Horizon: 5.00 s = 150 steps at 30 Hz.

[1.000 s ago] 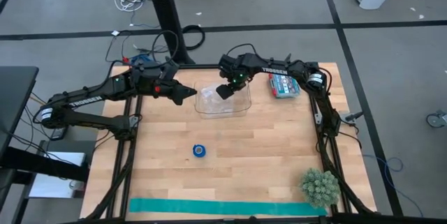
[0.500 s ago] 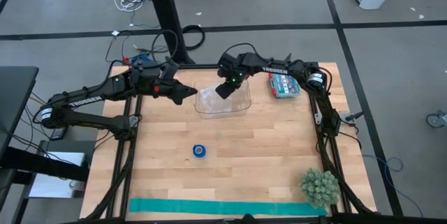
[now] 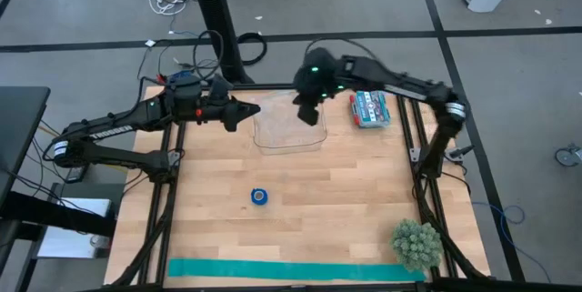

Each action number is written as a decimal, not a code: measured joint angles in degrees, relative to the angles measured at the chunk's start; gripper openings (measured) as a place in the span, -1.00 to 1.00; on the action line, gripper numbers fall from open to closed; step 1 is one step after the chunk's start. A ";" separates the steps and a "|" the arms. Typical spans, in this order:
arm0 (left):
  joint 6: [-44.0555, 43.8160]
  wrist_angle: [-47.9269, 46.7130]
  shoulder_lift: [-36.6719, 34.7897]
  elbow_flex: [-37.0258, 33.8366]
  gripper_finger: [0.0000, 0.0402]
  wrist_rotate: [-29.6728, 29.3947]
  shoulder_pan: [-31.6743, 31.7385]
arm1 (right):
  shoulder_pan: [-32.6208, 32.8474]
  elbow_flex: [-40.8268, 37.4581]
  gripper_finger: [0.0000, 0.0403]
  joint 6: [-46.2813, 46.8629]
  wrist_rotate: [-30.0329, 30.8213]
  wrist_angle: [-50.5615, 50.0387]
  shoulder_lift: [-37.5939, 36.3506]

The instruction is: Roll bandage

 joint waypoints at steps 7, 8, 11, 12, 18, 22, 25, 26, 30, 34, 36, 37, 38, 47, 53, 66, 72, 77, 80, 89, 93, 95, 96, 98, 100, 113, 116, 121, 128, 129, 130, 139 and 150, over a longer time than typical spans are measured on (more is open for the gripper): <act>-1.10 -0.10 -1.89 0.00 -0.50 -1.80 0.00 | 2.20 0.00 -1.00 -2.50 2.18 -1.25 -12.16; -1.13 -0.13 -2.02 0.00 -0.50 -2.61 0.00 | 2.38 0.00 -1.00 -2.33 2.46 -1.95 -13.32; -0.84 -0.12 -2.13 0.00 -0.50 -4.90 0.00 | 3.22 -0.02 -1.00 -0.57 4.70 -2.60 -15.82; -0.74 -0.15 -2.13 0.00 -0.50 -5.04 0.02 | 3.39 -0.02 -1.00 -0.20 5.27 -2.51 -16.50; -0.73 0.90 -0.87 -0.03 -0.49 -7.01 0.00 | 5.31 -0.07 -1.00 1.14 6.47 -2.17 -17.19; 0.84 4.34 -1.04 0.00 -0.44 -7.82 0.00 | 6.24 -0.07 -1.00 2.85 8.34 -0.74 -16.81; 2.95 4.81 -0.99 0.00 -0.36 -7.65 0.00 | 6.23 -0.11 -1.00 3.87 8.35 -0.03 -16.42; 4.90 4.94 -1.15 0.00 -0.34 -7.12 0.00 | 6.21 -0.11 -1.00 3.99 8.35 0.23 -16.44; 16.08 5.57 -1.49 0.02 -0.28 -3.77 0.00 | 6.61 -0.11 -1.00 4.04 8.06 0.54 -16.51; 20.58 5.08 -1.34 0.02 -0.28 -1.17 0.00 | 7.36 -0.11 -1.00 4.10 8.06 0.56 -16.51; 22.14 4.76 -1.40 0.02 -0.28 -0.24 0.00 | 7.74 -0.11 -1.00 4.55 8.61 0.59 -16.51; 22.78 3.92 -1.38 0.02 -0.28 0.00 0.00 | 7.92 -0.11 -1.00 5.17 9.00 0.78 -16.51; 23.11 2.81 -1.36 0.02 -0.28 0.31 0.00 | 8.13 -0.11 -1.00 5.83 9.06 1.17 -16.55; 24.55 2.98 -1.32 0.02 -0.28 0.85 0.00 | 9.75 -0.11 -1.00 7.07 11.14 3.12 -17.25; 24.15 3.92 -1.34 0.02 -0.28 0.85 0.00 | 9.73 -0.40 -1.00 7.10 12.62 4.46 -17.23; 23.37 6.16 -1.34 0.02 -0.28 5.15 0.00 | 9.73 -0.44 -1.00 7.05 13.90 5.86 -16.63; 23.25 6.30 -1.34 0.02 -0.29 3.81 -0.02 | 10.40 -0.48 -1.00 7.08 13.56 7.55 -15.32; 23.03 6.58 -1.34 0.02 -0.38 0.36 -0.01 | 11.37 -0.46 -1.00 7.66 13.51 8.49 -14.68; 23.02 6.82 -1.34 0.02 -0.57 -1.92 -0.02 | 11.48 -0.46 -1.00 9.47 13.51 8.10 -14.48; 21.69 6.91 -1.32 0.02 -0.98 -2.24 -0.02 | 11.66 -0.46 -0.86 14.69 12.15 2.85 -14.34; 21.69 4.95 -1.51 0.02 -0.98 -2.06 -0.02 | 11.63 -0.46 -0.66 16.81 9.99 0.88 -14.73; 21.69 3.06 -2.01 0.02 -0.99 -1.00 -0.02 | 11.63 -0.46 -0.56 17.24 8.88 0.19 -15.20; 21.67 2.40 -2.15 0.02 -0.99 0.11 -0.01 | 11.63 -0.46 -0.52 17.18 8.30 0.15 -15.52; 21.69 -0.54 -2.72 0.02 -0.99 2.21 -0.01 | 11.53 -0.46 -0.45 16.67 6.91 0.47 -15.93; 21.65 -2.77 -2.88 0.02 -0.99 4.12 -0.10 | 11.49 -0.46 -0.41 15.86 4.34 1.34 -15.89; 24.51 -21.01 -2.20 6.27 -1.00 8.35 -2.11 | 14.26 -0.46 -0.33 11.19 -3.06 8.00 -8.21; 24.44 -23.14 -1.69 7.86 -1.00 8.18 -2.40 | 14.48 -0.46 -0.24 10.15 -2.77 9.54 -7.66; 23.66 -23.65 -1.12 8.70 -1.00 8.31 -2.83 | 14.68 -0.48 -0.04 6.29 -2.49 12.76 -6.85; 22.34 -22.17 -0.21 8.68 -1.00 8.98 -3.87 | 14.89 -0.47 0.18 1.42 -0.61 14.32 -5.88; 21.79 -21.96 -0.08 8.70 -1.00 9.01 -3.96 | 14.87 -0.48 0.19 1.12 -1.02 14.61 -5.64; 21.46 -21.96 0.02 8.68 -1.00 8.98 -3.96 | 14.87 -0.47 0.19 1.00 -1.44 14.93 -5.40; 18.92 -19.48 0.78 8.59 -1.00 6.94 -3.93 | 15.75 -0.46 0.16 0.44 -2.67 16.77 -4.12; 10.86 -12.18 1.50 8.61 -1.00 4.60 -3.89 | 16.40 -0.46 0.15 -3.20 -2.62 17.24 -2.31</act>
